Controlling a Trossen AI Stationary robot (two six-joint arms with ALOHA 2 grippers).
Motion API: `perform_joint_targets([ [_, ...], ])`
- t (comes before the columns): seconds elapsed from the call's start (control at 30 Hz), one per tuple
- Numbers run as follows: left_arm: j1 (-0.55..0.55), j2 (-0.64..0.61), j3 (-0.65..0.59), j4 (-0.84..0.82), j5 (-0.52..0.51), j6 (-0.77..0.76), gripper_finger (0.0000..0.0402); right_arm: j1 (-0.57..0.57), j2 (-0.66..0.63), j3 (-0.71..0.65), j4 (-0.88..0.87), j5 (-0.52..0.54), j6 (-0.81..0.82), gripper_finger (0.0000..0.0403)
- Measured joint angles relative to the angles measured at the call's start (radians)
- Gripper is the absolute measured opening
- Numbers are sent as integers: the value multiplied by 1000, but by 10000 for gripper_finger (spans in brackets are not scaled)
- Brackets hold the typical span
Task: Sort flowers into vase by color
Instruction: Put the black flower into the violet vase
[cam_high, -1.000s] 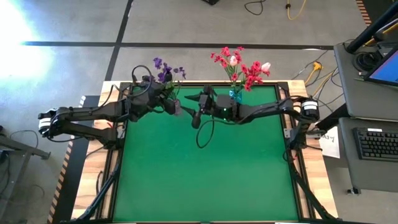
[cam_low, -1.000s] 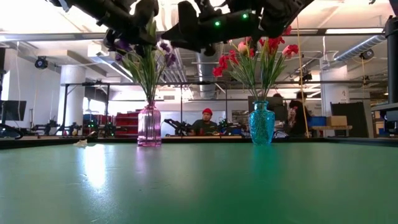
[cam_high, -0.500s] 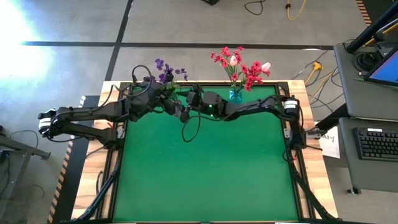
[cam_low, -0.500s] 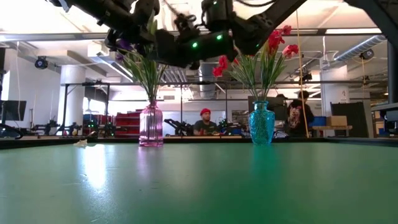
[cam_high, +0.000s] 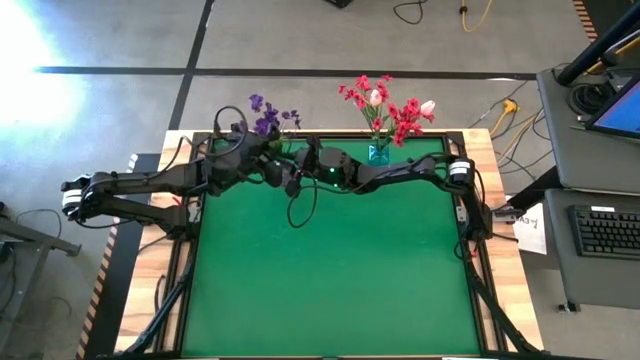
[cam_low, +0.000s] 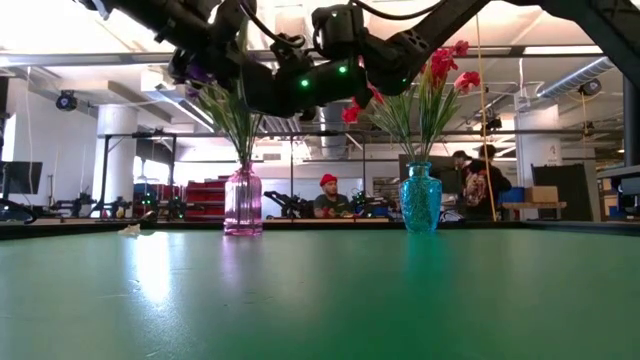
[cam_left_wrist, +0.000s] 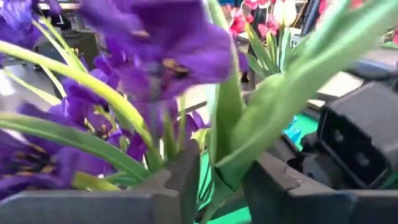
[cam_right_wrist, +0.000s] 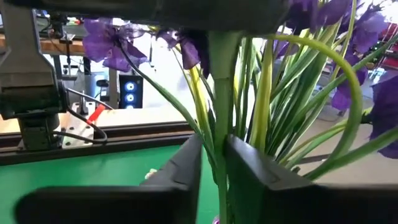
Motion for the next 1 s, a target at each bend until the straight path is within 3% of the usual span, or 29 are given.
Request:
perform_joint_targets([
  [0.13, -1, -1, 0, -13, 0, 0, 127, 0, -2, 0, -5, 1, -3, 17],
  [0.33, -3, -17, 0, -13, 0, 0, 153, 0, -4, -1, -13, 0, -2, 13],
  [0.67, -3, -51, 0, -42, 0, -15, 163, 0, -10, -2, -20, 0, 30, 13],
  [1.0, -3, -52, 0, -47, 30, -15, 163, -15, -68, 8, -135, -4, 110, 12],
])
